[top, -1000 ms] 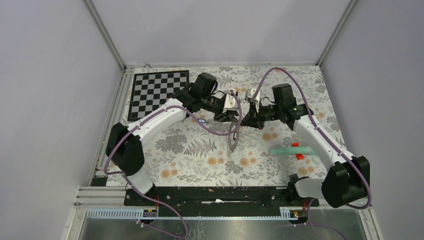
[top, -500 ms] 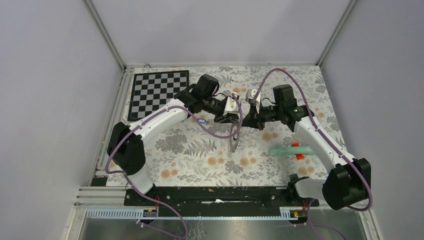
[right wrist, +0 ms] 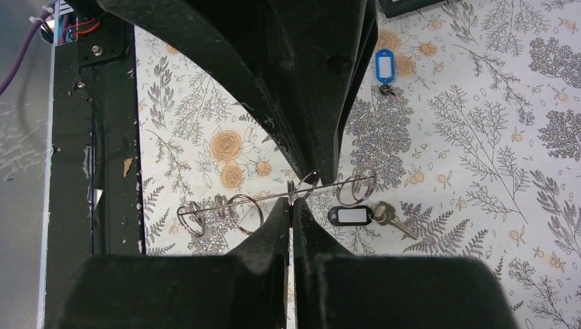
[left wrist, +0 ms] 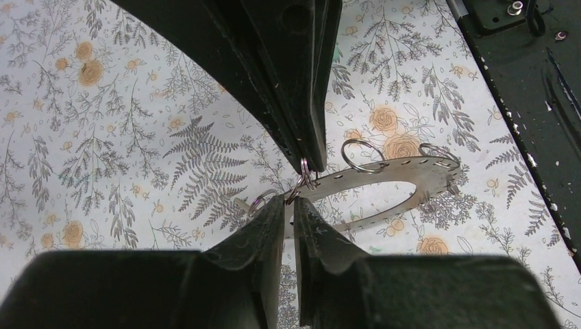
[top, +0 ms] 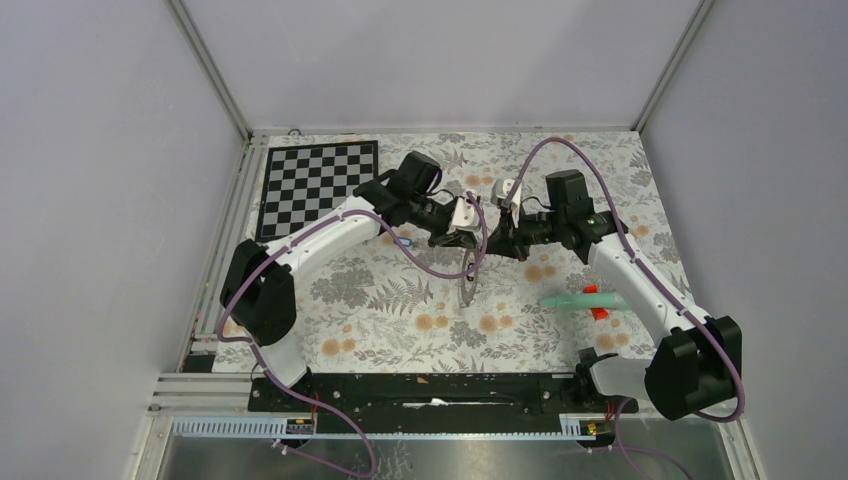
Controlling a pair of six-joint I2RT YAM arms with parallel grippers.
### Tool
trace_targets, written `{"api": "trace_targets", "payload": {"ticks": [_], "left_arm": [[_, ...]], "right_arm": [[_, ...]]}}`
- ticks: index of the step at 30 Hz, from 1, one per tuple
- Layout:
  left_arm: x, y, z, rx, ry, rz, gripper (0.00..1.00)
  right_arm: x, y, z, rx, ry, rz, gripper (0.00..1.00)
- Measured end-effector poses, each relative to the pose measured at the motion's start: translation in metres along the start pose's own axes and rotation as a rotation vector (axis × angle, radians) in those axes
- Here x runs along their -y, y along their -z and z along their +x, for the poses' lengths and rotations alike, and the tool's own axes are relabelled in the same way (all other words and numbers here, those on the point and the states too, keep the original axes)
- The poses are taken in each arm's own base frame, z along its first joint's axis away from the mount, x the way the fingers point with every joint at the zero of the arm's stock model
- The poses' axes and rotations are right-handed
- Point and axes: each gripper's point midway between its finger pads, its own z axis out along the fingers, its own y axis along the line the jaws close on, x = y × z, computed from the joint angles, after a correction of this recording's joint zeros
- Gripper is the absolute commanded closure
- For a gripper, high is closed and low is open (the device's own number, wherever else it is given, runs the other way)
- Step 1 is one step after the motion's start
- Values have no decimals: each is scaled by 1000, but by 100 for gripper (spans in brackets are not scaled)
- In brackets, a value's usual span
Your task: Put the keys on the keyring
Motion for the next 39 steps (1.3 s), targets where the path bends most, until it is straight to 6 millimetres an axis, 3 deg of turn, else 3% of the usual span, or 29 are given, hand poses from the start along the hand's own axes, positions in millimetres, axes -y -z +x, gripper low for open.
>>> {"api": "trace_targets", "payload": {"ticks": [7,13,19,26,30,34,39], "left_arm": [[0,0,0,0,1,1,86],[-1,0,-2,1,0,1,78],[-3,0,-4,6,-4,0,76],[-1,-1,-7,23,-4,14,84],[1,-1,-8,30,-2,23,100],[3,-1,-7,30,4,30,100],[8,-3,1,33,47,26,100]], "right_arm": [[-1,0,1,-1,0,1,100],[-1,0,2,-1,1,1,100],[-1,0,2,-1,1,1,100],[-1,0,2,-1,1,1,100],[-1,0,2,-2,1,2,100],[0,0,4,-7,3,10,100],[0,2,10,-22,5,30,91]]}}
